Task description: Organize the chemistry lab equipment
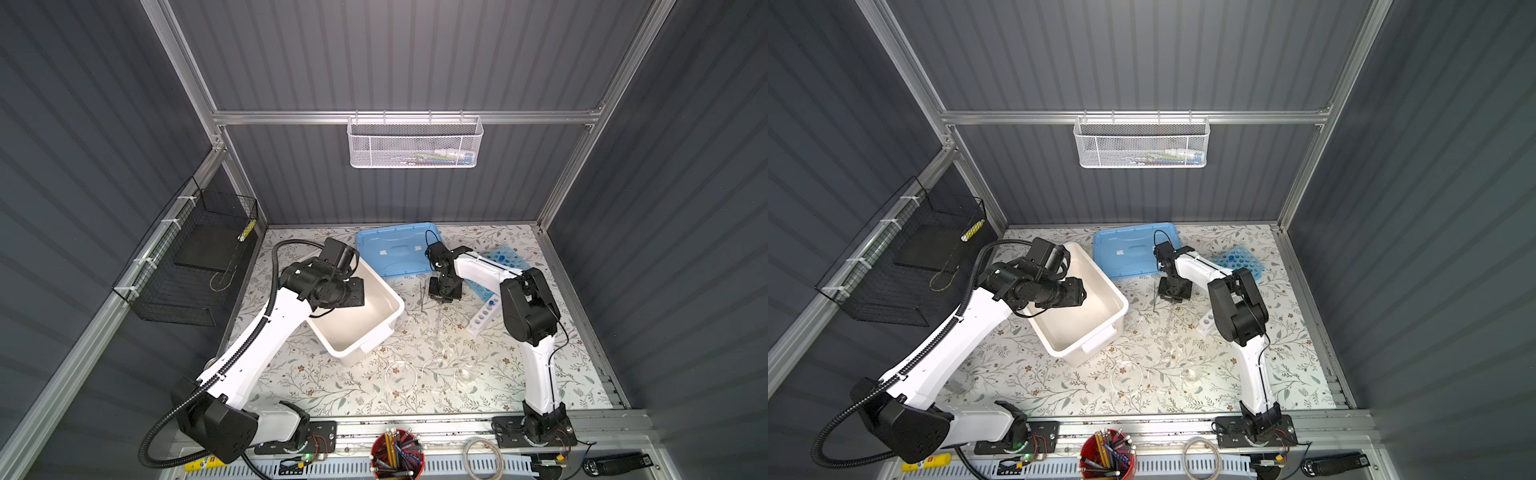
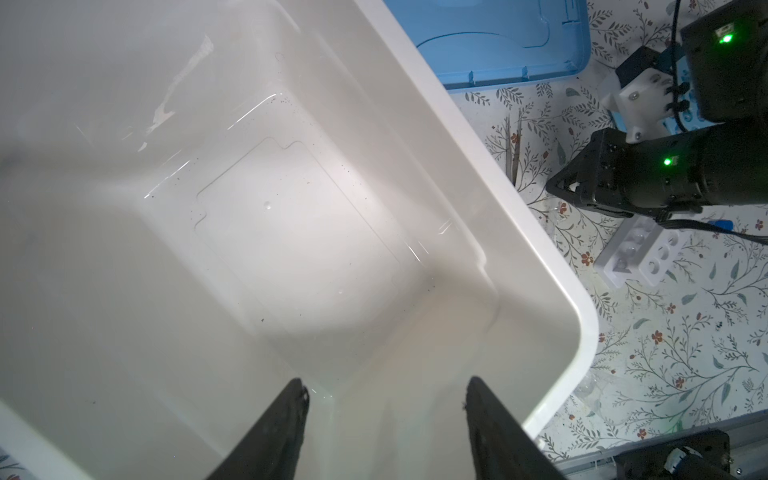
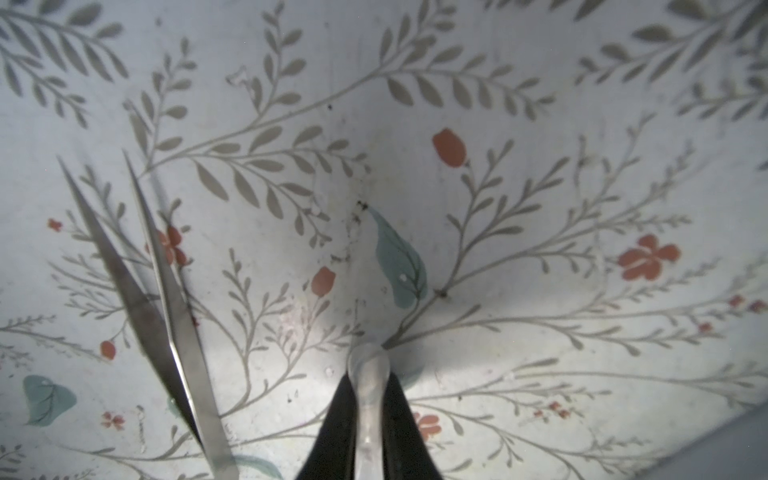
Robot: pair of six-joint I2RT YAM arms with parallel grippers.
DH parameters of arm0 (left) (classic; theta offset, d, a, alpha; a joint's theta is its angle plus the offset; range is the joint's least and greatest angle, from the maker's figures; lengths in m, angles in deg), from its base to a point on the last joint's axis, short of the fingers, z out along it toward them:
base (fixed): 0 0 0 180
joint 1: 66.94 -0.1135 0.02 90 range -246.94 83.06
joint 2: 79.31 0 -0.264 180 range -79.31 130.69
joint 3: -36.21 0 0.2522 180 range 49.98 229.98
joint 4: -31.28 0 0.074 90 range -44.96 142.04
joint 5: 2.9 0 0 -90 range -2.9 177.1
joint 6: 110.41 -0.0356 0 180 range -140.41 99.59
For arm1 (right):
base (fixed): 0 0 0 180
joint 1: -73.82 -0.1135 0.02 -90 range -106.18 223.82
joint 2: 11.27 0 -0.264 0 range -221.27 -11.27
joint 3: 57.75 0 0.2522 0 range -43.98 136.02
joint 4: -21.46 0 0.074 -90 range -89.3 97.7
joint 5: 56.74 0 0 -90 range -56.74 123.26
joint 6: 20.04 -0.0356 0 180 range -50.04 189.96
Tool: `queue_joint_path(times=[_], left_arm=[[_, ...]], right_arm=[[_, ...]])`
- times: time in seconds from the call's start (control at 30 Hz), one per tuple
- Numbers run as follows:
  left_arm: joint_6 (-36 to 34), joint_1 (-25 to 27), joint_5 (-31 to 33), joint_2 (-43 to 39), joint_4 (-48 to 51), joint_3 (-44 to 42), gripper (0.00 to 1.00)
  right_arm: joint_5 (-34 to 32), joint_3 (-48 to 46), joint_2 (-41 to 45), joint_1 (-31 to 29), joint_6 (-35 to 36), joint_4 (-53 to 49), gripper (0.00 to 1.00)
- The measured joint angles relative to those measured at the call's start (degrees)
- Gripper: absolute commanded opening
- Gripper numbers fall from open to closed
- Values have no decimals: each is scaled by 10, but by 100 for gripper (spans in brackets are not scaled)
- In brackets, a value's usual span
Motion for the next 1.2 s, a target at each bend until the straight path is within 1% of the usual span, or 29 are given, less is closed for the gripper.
queue_joint_path(times=[0.3,0.47,0.57,0.77,0.87,1.0,1.2], left_arm=[[-4,0,-1,-1,0,-1,63],[-5,0,-14,3,-10,-1,63],[-6,0,-46,16,-19,10,62],[1,0,-156,38,-83,25,61],[12,0,-204,45,-120,25,60],[25,7,-249,56,-173,25,57],[29,22,-276,70,-214,25,52]], right_arm=[[-7,-2,5,13,5,13,10],[-16,-2,40,26,18,10,11],[-19,10,88,29,29,0,11],[-17,38,202,22,40,8,12],[-16,40,238,9,43,27,12],[-7,40,249,-19,41,62,12],[37,54,240,-46,16,82,11]])
